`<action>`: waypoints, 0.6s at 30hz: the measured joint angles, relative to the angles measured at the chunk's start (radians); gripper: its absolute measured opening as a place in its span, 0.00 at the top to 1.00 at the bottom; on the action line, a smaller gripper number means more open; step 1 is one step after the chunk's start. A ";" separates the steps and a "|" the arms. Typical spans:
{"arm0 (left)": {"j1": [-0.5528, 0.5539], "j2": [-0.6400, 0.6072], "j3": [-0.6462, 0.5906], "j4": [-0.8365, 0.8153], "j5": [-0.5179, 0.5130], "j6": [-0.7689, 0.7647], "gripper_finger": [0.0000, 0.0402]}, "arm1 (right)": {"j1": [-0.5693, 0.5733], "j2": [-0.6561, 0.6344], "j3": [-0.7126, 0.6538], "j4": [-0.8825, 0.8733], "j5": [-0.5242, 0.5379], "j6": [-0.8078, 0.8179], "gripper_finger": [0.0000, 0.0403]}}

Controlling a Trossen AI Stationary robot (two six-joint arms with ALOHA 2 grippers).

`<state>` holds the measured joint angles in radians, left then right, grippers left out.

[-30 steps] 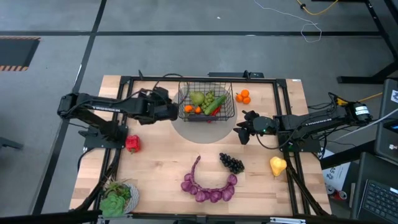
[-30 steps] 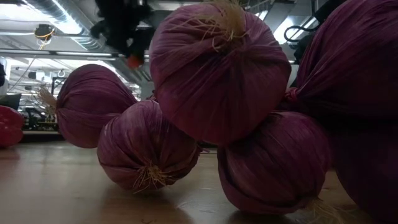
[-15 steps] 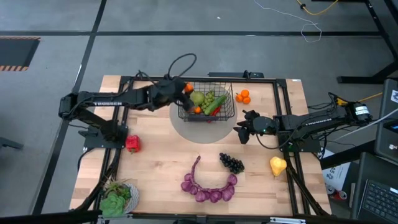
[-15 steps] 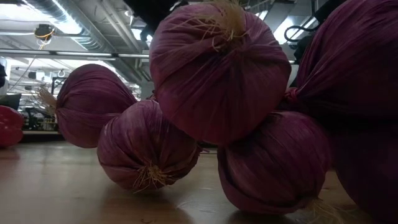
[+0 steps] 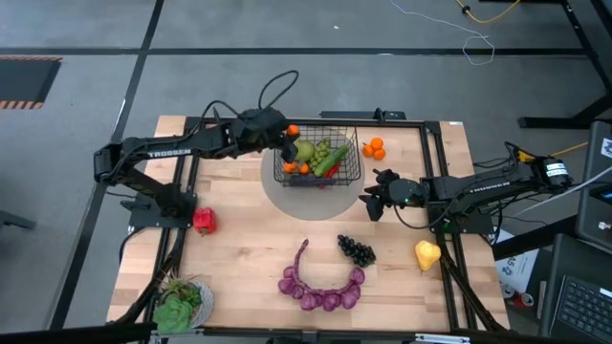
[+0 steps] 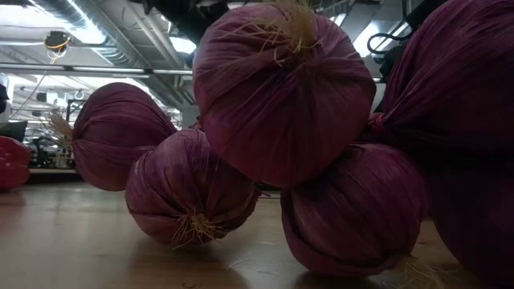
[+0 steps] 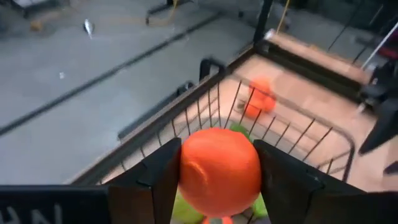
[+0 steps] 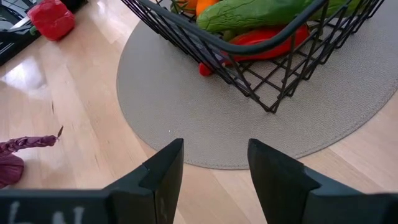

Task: Build produce basket
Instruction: Put the left tangerine into the black wire basket, then put the red bell pepper into the black wire basket

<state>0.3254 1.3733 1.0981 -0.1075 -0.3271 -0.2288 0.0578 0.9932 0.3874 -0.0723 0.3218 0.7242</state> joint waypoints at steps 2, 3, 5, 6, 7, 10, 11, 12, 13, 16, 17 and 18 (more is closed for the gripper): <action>0.016 0.014 -0.002 -0.017 0.013 -0.005 0.52 | 0.000 0.000 0.000 0.000 0.000 0.000 0.55; 0.020 0.020 -0.002 -0.012 0.016 -0.005 0.51 | 0.000 0.000 0.000 0.000 0.000 0.000 0.55; 0.025 0.037 -0.001 -0.001 0.022 -0.006 0.49 | 0.000 0.000 0.000 0.000 0.000 -0.001 0.55; 0.028 0.047 -0.001 -0.001 0.027 -0.007 0.48 | 0.000 0.000 0.000 -0.002 0.000 -0.001 0.55; 0.031 0.057 -0.001 -0.007 0.031 -0.008 0.48 | 0.000 0.000 0.000 -0.003 0.000 0.000 0.55; 0.035 0.081 -0.001 0.003 0.031 -0.008 0.46 | 0.000 0.000 0.000 -0.005 0.000 0.000 0.55; 0.035 0.083 -0.001 0.000 0.031 -0.008 0.45 | 0.000 0.000 0.000 -0.006 0.000 0.000 0.55; 0.035 0.084 -0.001 -0.002 0.031 -0.012 0.45 | 0.000 0.000 0.000 -0.006 0.000 0.000 0.55; 0.035 0.084 -0.001 -0.001 0.031 -0.030 0.45 | 0.000 0.000 0.000 -0.006 0.000 0.000 0.55; 0.022 0.083 -0.001 -0.021 0.034 -0.095 0.46 | 0.000 0.000 0.000 -0.007 -0.003 0.000 0.55; 0.014 0.080 -0.001 -0.030 0.048 -0.120 0.46 | 0.000 0.000 0.000 -0.007 -0.005 0.000 0.55; 0.007 0.071 -0.001 -0.046 0.078 -0.145 0.46 | 0.000 0.000 0.000 -0.007 -0.006 0.000 0.55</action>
<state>0.3320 1.4447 1.0969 -0.1539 -0.2494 -0.3741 0.0578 0.9932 0.3874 -0.0795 0.3161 0.7246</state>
